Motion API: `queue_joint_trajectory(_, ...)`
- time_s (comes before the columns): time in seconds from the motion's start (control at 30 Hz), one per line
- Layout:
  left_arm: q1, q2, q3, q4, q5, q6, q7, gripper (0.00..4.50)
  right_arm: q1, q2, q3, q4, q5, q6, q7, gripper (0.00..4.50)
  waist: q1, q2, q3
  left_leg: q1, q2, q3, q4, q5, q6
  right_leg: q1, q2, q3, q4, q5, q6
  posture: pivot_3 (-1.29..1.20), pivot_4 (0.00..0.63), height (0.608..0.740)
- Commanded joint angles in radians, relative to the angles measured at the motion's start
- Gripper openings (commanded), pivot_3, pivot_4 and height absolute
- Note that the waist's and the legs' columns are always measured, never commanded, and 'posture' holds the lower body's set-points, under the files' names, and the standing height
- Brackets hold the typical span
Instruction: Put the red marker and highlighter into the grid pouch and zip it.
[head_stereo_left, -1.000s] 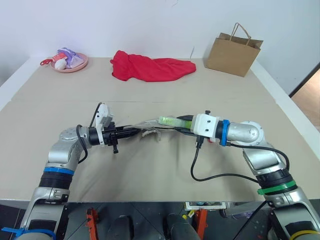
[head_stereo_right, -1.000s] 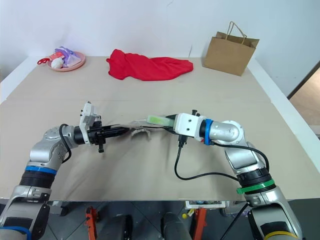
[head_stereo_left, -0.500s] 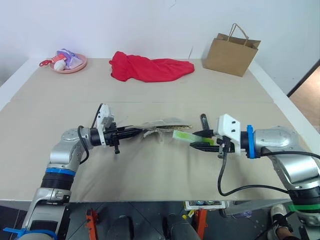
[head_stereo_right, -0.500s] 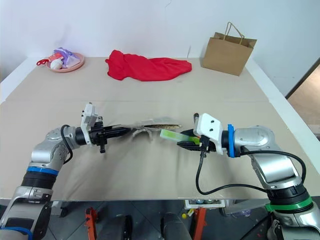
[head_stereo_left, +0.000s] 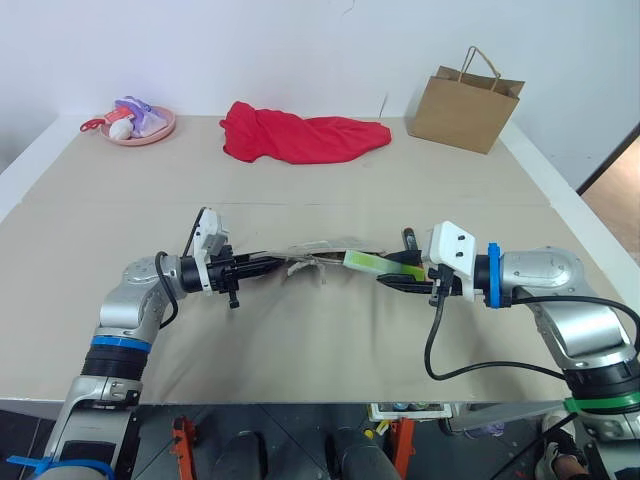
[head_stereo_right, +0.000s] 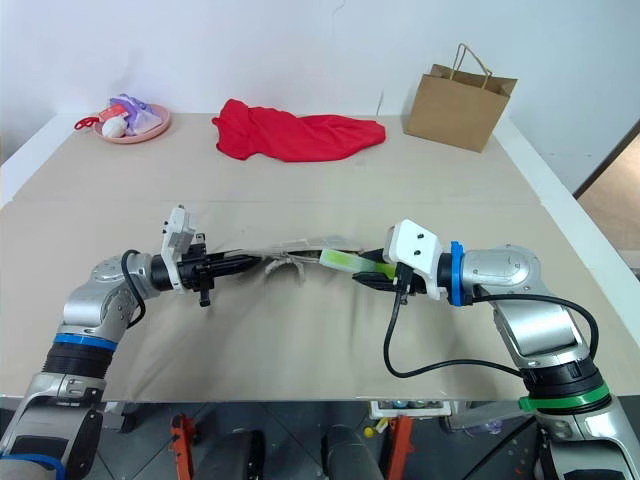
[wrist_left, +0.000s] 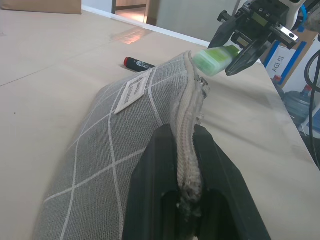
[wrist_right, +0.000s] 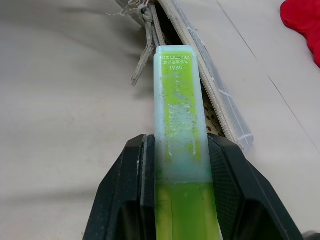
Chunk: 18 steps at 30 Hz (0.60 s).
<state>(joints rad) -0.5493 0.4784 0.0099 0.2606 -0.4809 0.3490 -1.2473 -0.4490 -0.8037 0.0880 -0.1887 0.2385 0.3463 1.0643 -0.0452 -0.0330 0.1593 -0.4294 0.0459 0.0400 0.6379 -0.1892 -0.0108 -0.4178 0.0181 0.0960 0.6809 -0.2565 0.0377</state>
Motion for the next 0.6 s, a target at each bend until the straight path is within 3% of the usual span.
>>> queue_joint_trajectory(0.03, -0.001, -0.001, 0.011, -0.038, -0.015, -0.006, 0.0, 0.0, -0.034, 0.007, 0.017, 0.007, -0.025, -0.036, 0.0, 1.09, 0.0, 0.0, 0.0, 0.0, 0.0, 0.0, 0.0, 0.0, 0.0, 0.0, 0.0, 0.0, 0.0, 0.0, 0.0, 0.0, 0.15, 0.74)
queue_joint_trajectory(0.6, 0.028, -0.019, -0.022, -0.077, -0.01, -0.008, -0.016, 0.0, -0.201, 0.165, 0.181, 0.191, -0.217, -0.226, -0.04, 1.09, -0.001, 0.0, 0.0, 0.0, 0.0, 0.001, 0.0, 0.0, 0.0, -0.001, 0.0, 0.0, 0.0, 0.001, -0.001, 0.0, 0.15, 0.74)
